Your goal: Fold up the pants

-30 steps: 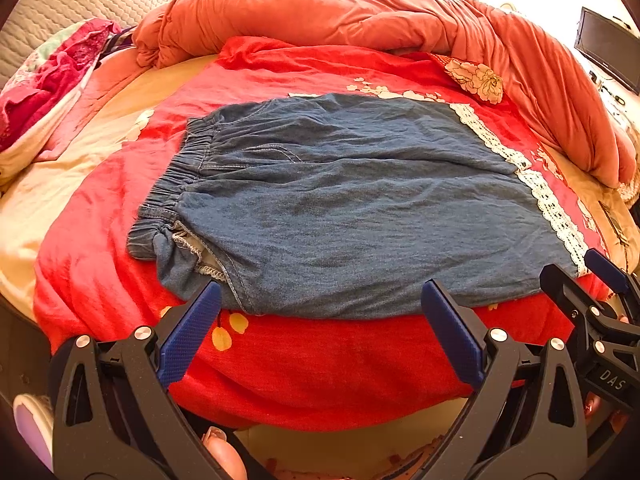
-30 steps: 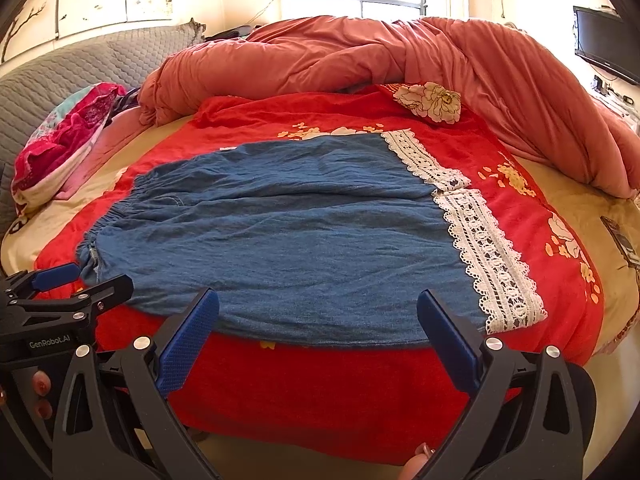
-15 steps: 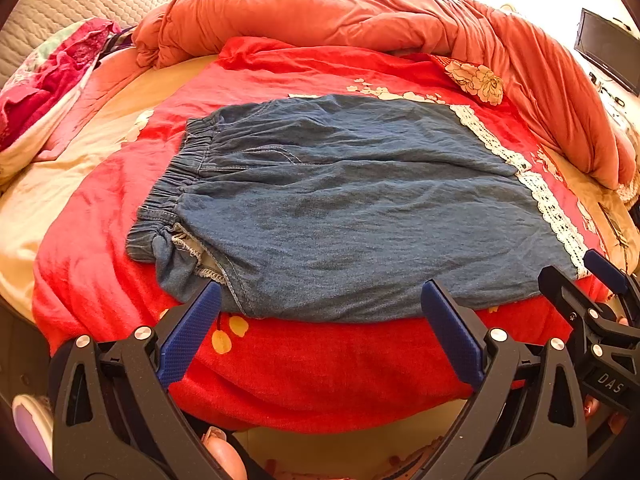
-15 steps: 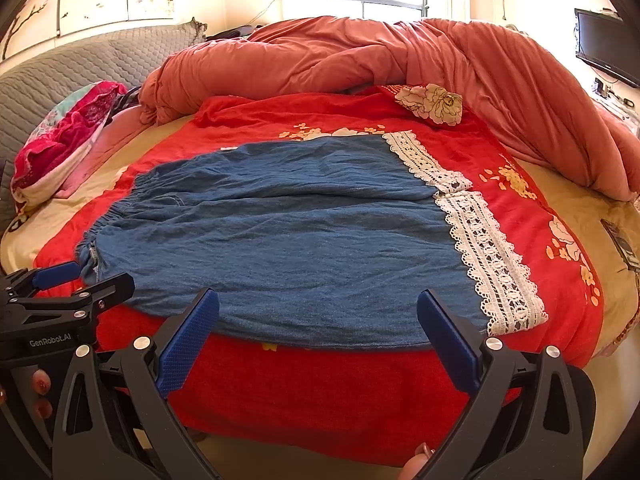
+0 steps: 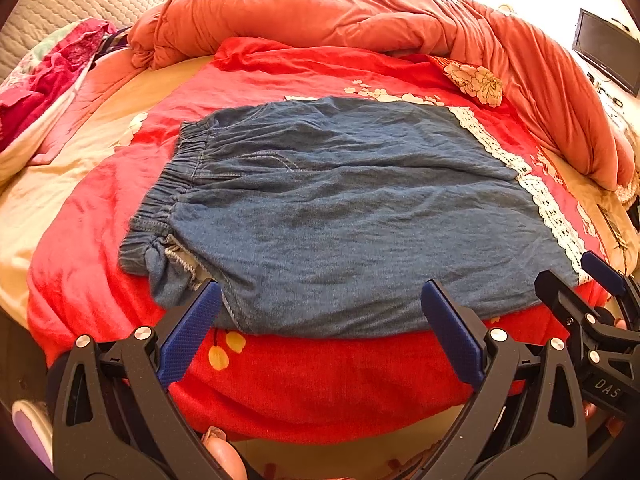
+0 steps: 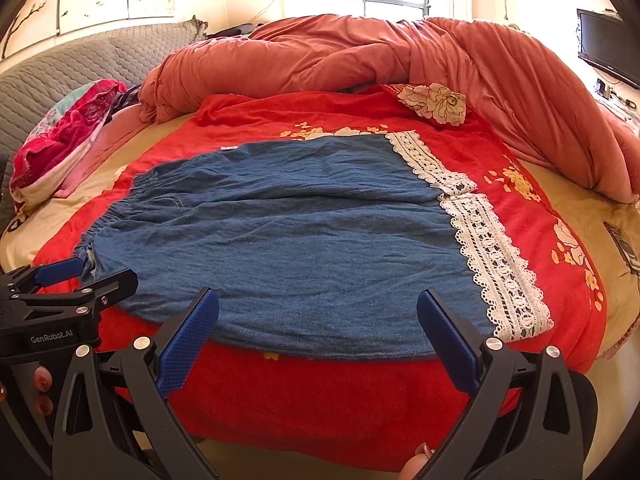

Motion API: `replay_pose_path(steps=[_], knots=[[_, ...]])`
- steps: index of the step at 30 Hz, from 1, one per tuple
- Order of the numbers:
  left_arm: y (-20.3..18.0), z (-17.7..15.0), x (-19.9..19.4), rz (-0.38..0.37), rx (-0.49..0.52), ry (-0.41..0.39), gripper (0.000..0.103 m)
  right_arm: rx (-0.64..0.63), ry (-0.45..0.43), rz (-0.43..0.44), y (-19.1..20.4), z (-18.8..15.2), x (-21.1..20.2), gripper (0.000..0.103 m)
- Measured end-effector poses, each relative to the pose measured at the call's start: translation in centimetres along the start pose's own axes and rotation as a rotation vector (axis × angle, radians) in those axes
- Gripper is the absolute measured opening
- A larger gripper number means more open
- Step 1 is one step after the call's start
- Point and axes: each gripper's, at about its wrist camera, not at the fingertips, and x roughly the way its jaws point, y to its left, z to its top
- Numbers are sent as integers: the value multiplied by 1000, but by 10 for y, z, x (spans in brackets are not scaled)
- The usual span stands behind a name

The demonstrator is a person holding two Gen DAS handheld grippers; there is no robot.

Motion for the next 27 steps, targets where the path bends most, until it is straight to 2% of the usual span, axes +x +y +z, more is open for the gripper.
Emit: replay_pose_path(steps=[7, 16, 18, 21, 25, 27], knots=[[19, 25, 9, -20, -17, -12, 94, -38, 10, 40, 6, 27, 20, 99], [97, 82, 35, 69, -113, -11, 94, -126, 60, 158, 25, 92, 75, 99], [118, 99, 49, 80, -124, 5, 94, -141, 72, 191, 29, 105, 88, 99], [140, 119, 76, 58, -125, 36, 94, -191, 93, 230, 41, 124, 110, 99], [159, 136, 113, 74, -101, 62, 94, -297, 125, 251, 61, 147, 144, 99], [166, 141, 127, 57, -98, 76, 93, -328, 139, 267, 67, 155, 159, 99]])
